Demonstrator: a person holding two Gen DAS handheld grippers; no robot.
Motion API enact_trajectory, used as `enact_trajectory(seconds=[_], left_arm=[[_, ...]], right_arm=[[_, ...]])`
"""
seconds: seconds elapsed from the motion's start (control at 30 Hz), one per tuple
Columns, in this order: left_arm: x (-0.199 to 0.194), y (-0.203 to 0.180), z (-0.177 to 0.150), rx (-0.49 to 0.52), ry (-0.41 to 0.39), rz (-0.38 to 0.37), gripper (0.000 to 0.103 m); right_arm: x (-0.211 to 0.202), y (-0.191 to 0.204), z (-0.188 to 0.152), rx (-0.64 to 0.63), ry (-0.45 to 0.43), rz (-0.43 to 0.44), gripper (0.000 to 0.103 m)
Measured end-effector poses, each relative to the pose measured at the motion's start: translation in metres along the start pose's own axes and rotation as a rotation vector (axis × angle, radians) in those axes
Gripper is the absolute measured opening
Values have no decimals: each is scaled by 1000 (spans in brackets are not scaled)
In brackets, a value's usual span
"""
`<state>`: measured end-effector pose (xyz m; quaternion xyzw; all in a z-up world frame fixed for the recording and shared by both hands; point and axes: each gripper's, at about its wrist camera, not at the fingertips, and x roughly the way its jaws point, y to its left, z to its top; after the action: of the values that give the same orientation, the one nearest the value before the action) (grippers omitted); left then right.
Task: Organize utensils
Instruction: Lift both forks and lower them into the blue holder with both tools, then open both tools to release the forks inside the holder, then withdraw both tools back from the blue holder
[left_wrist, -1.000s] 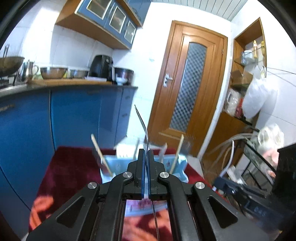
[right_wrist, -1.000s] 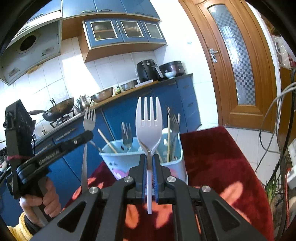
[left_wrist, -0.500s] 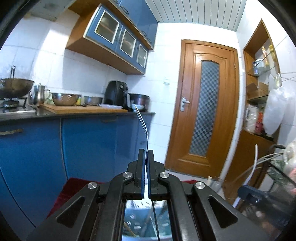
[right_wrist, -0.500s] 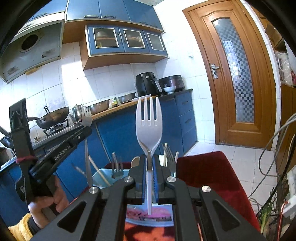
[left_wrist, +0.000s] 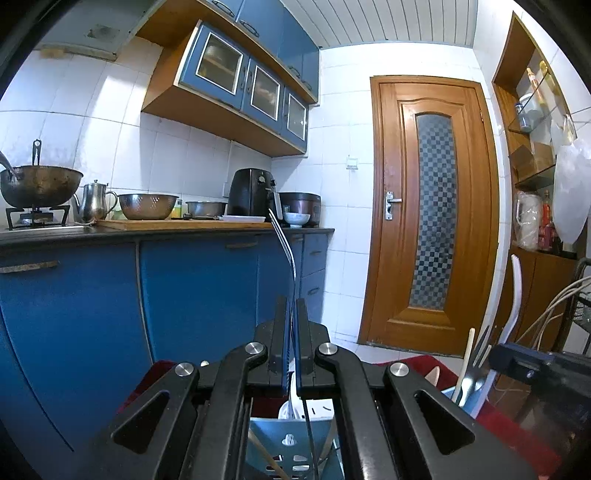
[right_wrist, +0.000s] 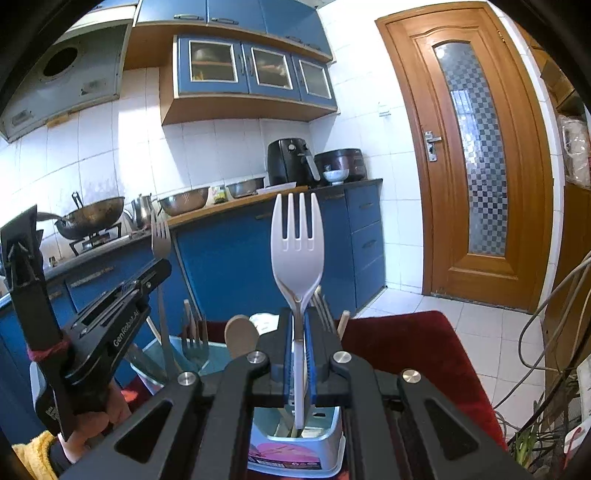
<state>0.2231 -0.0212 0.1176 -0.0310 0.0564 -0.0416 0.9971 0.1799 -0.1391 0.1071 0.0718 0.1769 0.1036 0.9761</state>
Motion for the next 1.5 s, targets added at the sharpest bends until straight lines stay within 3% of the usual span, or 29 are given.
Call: enact_trajectory(seconds=[0.27, 0.33, 0.4, 0.47, 0.67, 0.87, 1.2, 1.5], left_arm=[[-5, -1, -5, 10, 17, -28, 1], [-8, -3, -5, 11, 26, -38, 8], [-11, -4, -4, 10, 32, -58, 21], [-16, -6, -3, 20, 22, -57, 23], [-31, -13, 7, 48, 2, -65, 23], [-48, -13, 19, 38, 2, -81, 23], [-83, -8, 37, 39, 63, -91, 23], [-128, 5, 41, 51, 149, -80, 23]], right_arm=[[10, 3, -9, -13, 56, 13, 9], [10, 4, -10, -15, 63, 10, 16], [9, 4, -11, -11, 66, 15, 23], [8, 4, -10, -11, 65, 11, 24], [0, 5, -4, 8, 42, 12, 33], [-16, 8, 5, 17, 1, 15, 36], [-56, 21, 13, 21, -34, 35, 40], [-94, 34, 3, 51, -11, 56, 44]])
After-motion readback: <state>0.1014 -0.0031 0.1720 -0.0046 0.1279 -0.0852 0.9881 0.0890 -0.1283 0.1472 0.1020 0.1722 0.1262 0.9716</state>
